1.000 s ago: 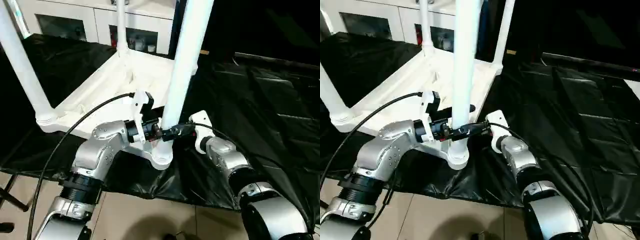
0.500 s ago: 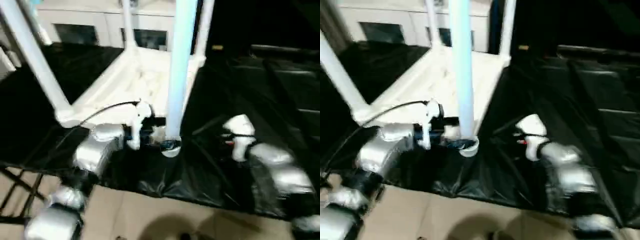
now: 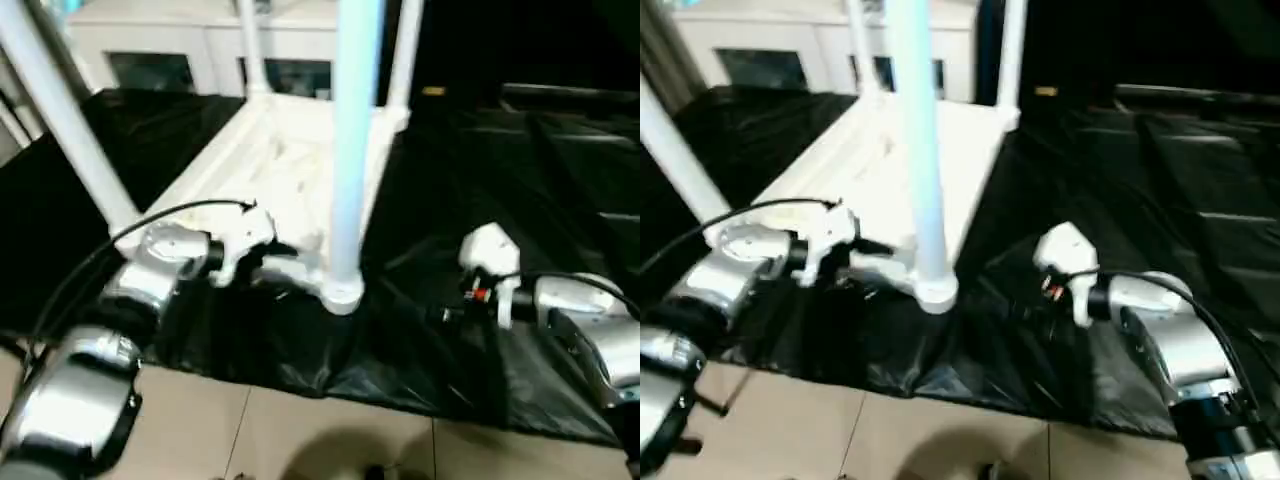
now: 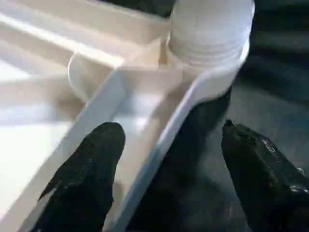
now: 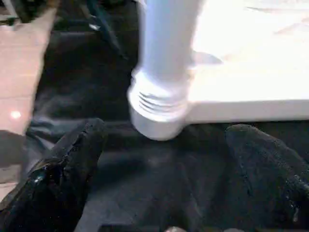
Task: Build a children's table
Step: Rotate table base
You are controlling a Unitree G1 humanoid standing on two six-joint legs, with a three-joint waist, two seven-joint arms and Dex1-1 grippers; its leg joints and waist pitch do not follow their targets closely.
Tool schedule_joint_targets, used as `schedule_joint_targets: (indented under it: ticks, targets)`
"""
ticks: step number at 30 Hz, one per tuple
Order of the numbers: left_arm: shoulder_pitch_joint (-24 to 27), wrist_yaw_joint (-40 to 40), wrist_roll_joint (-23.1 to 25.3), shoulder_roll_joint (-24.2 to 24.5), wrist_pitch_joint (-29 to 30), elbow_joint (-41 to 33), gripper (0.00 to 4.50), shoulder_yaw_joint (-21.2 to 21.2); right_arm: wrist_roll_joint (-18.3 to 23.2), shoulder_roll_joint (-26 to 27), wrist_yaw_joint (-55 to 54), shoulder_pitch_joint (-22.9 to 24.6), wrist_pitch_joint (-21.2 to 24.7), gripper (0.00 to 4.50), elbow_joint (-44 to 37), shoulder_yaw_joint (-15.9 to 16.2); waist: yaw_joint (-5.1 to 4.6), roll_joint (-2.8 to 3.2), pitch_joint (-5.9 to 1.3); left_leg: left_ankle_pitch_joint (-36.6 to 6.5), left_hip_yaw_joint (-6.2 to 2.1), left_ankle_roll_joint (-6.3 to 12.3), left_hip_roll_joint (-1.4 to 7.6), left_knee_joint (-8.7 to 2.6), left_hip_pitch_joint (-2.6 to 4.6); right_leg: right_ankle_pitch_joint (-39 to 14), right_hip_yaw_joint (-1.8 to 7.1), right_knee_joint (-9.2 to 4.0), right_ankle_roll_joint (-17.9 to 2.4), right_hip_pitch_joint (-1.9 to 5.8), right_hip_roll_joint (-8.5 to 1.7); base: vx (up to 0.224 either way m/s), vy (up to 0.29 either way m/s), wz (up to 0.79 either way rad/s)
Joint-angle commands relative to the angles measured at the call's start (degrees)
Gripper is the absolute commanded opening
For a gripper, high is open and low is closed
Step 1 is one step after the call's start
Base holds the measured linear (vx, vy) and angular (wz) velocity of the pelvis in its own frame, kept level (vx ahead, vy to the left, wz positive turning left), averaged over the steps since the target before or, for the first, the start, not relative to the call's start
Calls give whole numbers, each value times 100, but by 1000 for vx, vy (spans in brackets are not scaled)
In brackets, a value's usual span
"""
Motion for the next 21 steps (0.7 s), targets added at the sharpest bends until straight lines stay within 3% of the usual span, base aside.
schedule_joint_targets:
  ticks: [1, 3, 5, 7, 12, 17, 21]
  targets:
    - [-160, 75, 203, 34, -158, 190, 315, -43, 34, -28, 90, -30, 108, 450, -155, 50, 18, -77, -471, -292, 63, 514, 22, -382, -47, -1254, 225, -358, -1100, 485, -303, 0, 0, 0]
    - [-235, 281, 286, -22, -244, 328, 315, -20, 52, -51, 155, 18, 181, 450, -267, 88, 34, -145, -477, -246, 62, 547, 26, -380, -68, -1124, 225, -331, -1139, 505, -313, 0, 0, 0]
    - [-283, 367, 299, -74, -333, 411, 290, -1, 71, -67, 171, 33, 244, 450, -334, 104, 62, -113, -485, -119, 61, 578, 33, -372, -73, -925, 232, -303, -1217, 503, -336, 0, 0, 0]
    - [-398, 557, 279, -233, -526, 601, 278, 53, 112, -75, 199, 2, 360, 450, -412, 158, 80, -145, -485, -97, 67, 600, 27, -363, -81, -846, 235, -299, -1246, 513, -336, 0, 0, 0]
    - [-590, 778, 475, -427, -800, 1026, 242, 45, 80, -102, 183, -47, 427, 450, -408, 220, 143, -181, -461, -193, 77, 533, -2, -365, -89, -1295, 236, -353, -1030, 525, -344, 0, 0, 0]
    - [-628, 837, 726, -496, -847, 1213, 206, -103, 15, -98, 184, -25, 456, 450, -439, 238, 146, -162, -460, -216, 71, 492, -5, -370, -81, -1570, 226, -392, -870, 513, -331, 0, 0, 0]
    - [-659, 907, 816, -521, -876, 1324, 171, -163, 8, -96, 155, -38, 478, 450, -448, 227, 141, -155, -471, -180, 64, 483, 3, -365, -81, -1330, 228, -364, -955, 512, -325, 0, 0, 0]
